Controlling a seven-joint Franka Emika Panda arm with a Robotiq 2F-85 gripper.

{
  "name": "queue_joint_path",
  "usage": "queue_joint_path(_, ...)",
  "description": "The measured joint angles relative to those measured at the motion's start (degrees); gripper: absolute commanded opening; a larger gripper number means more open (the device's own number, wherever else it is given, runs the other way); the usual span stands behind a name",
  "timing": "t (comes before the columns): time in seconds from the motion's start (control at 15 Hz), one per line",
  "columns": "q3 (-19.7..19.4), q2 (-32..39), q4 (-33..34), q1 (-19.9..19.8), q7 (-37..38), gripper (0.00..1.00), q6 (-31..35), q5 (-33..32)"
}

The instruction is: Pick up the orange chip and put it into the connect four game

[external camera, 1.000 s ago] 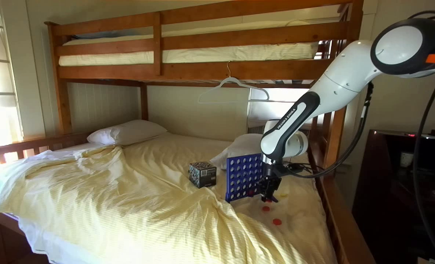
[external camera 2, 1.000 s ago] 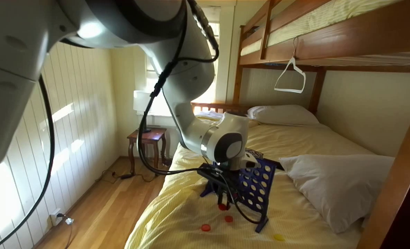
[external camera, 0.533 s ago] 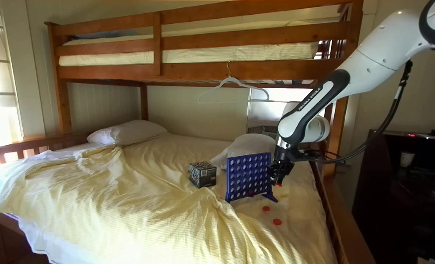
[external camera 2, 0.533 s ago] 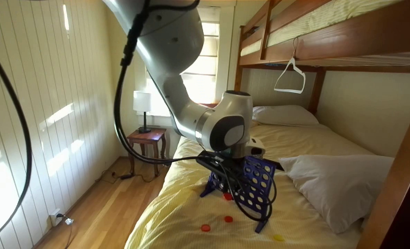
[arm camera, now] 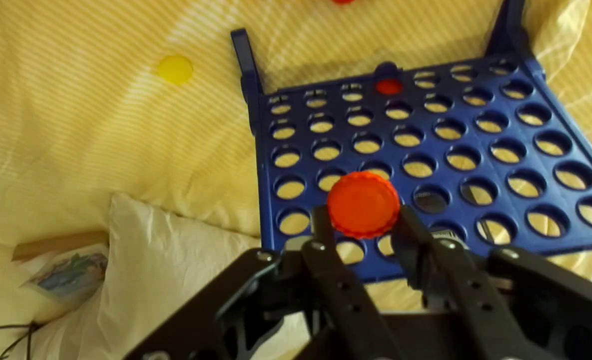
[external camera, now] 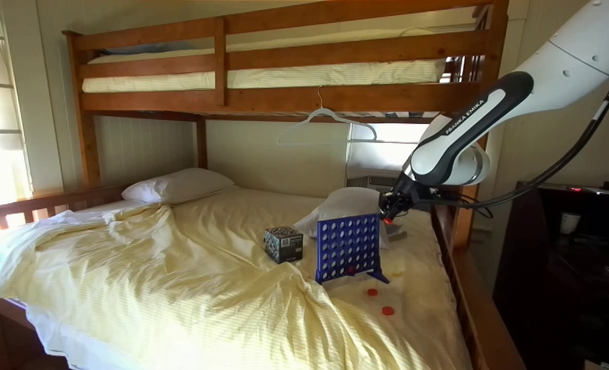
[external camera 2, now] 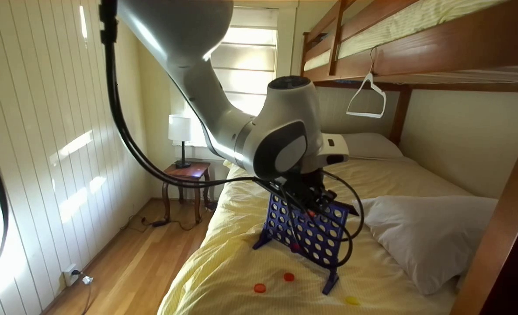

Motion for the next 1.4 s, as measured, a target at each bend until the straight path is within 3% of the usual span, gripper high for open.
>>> queue_joint_path(0.47, 0.38, -0.42, -0.08, 0.28, 0.76, 0.1, 10.5, -0.02)
queue_joint_path(0.53, 0.48, -0.27, 0.03, 0.46, 0.94, 0.35, 11.19, -0.02)
queue_joint_path(0.87, 0.95, 0.24, 0.56, 1.15, 1.91, 0.35, 11.9, -0.02)
queue_joint_path(0.93, 0.95, 0.25, 0.56, 1.15, 1.93, 0.1, 11.91, -0.02)
queue_joint_path(1.2, 0.66, 0.47, 0.56, 1.02, 1.94, 0.1, 12.64, -0.02)
queue_joint_path(1.4, 0.0, 2.16, 0.56, 0.6, 1.94, 0.1, 17.36, -0.02)
